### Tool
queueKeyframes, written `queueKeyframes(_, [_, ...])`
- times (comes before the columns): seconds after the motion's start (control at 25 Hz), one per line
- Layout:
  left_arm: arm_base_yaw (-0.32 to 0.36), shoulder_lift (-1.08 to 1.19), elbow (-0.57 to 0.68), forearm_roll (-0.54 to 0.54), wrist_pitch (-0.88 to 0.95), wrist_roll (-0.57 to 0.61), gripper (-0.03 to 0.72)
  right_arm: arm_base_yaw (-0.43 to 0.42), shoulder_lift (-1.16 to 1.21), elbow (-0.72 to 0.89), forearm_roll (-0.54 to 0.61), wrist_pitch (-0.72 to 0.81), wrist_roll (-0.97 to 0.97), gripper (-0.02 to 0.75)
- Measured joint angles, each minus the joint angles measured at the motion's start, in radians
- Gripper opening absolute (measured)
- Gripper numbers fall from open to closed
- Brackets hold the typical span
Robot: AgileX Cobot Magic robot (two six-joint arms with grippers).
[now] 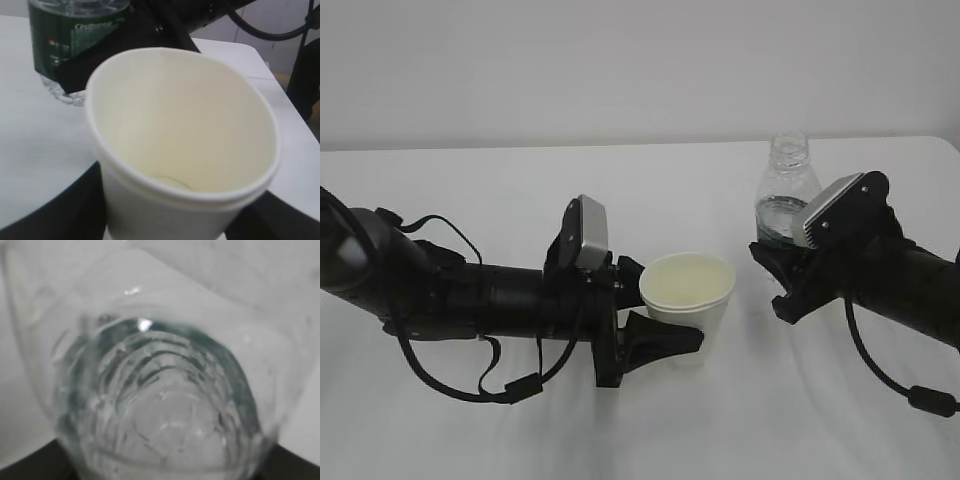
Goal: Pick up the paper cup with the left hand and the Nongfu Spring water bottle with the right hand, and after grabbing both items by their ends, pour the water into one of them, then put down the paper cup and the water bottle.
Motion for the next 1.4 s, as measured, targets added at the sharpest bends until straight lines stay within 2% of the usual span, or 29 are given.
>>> queueKeyframes(0.32, [-0.057,0.0,0.0,-0.063,0.0,0.03,0.45,0.0,0.0,0.0,-0.058,-0.015,-0.082,0.405])
queueKeyframes(1.0, [-0.061,0.0,0.0,-0.073,0.0,0.033,0.449,0.0,0.0,0.0,-0.065,-0.122,-0.363,0.405])
queueKeyframes(1.4, [-0.061,0.0,0.0,-0.064,0.0,0.035,0.448,0.0,0.0,0.0,-0.027,-0.193,-0.488,0.405])
